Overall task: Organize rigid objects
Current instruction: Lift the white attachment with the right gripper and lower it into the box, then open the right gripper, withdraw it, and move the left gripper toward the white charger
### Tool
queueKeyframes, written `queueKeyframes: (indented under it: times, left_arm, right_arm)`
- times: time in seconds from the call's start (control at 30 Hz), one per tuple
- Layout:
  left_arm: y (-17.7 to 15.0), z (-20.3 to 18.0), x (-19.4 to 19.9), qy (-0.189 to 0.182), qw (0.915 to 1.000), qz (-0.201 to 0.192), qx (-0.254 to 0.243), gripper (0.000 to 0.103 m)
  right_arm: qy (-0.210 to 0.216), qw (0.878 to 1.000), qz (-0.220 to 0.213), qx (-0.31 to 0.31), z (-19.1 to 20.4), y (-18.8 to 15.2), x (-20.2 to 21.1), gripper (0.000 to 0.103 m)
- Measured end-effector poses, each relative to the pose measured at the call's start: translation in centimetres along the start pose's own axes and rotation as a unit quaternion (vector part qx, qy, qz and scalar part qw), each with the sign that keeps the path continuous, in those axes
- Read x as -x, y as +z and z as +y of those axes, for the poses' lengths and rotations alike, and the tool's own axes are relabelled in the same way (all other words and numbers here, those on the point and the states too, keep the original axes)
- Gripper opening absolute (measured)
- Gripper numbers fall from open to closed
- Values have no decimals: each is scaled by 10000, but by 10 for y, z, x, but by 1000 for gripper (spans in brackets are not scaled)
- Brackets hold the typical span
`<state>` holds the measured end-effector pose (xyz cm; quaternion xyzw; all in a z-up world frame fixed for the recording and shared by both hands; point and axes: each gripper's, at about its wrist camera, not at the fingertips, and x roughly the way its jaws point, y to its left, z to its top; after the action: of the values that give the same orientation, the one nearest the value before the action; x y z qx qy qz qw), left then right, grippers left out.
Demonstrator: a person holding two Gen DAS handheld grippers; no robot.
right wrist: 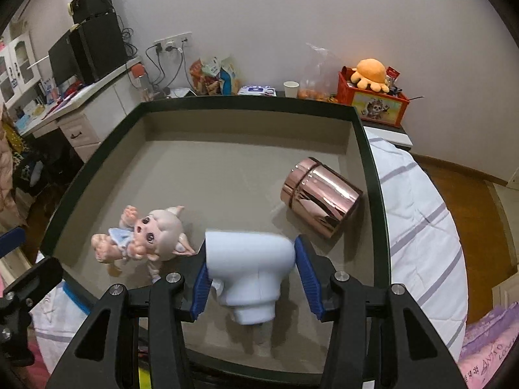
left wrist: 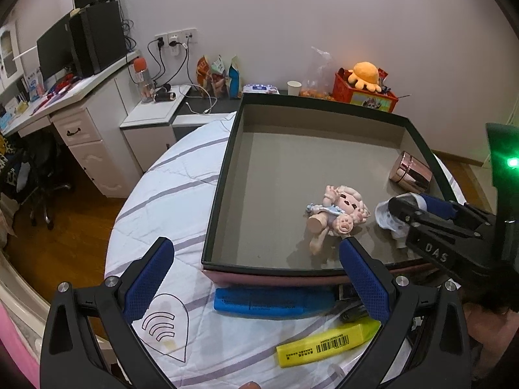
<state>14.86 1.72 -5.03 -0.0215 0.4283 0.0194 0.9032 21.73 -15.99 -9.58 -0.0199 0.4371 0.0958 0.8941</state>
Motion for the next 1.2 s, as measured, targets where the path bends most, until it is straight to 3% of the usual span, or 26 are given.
queueKeyframes:
  times: [0.03, 0.07, 0.1, 0.17, 0.53, 0.8, 1.07, 1.2]
  left_arm:
    - [0, 0, 1, -3, 10000, -4, -2, 103]
    - [-2, 0, 2, -15, 10000, -6, -1, 103]
    - [-3, 0, 3, -31, 10000, -6, 5, 103]
    - [-5, 2, 7, -49, 10000, -15, 6, 103]
    - [-31, 1, 41, -137, 9998, -155, -17, 103]
    - [-55, -9, 70, -200, 9992, -311, -147, 103]
    - [-99, -14, 61, -325, 9990, 141, -279, 103]
    - [-103, -28, 58, -410, 9983, 145, -379, 103]
  right_arm:
    - [-30, 10000, 20, 37, 1, -1, 0, 52]
    - [-56, 9999, 9, 84, 3, -2, 0, 59]
    - [-75, 9999, -4, 110, 4, -2, 2, 74]
    - [-116, 9999, -64, 102, 6, -4, 7, 82]
    - [-181, 9982, -549, -138, 1, -18, 74, 83]
    - [-159, 9975, -632, -288, 7, -60, 126, 83]
    - [-144, 9964, -424, -717, -11, -120, 148, 83]
    - [-144, 9961, -369, -783, -17, -127, 147, 83]
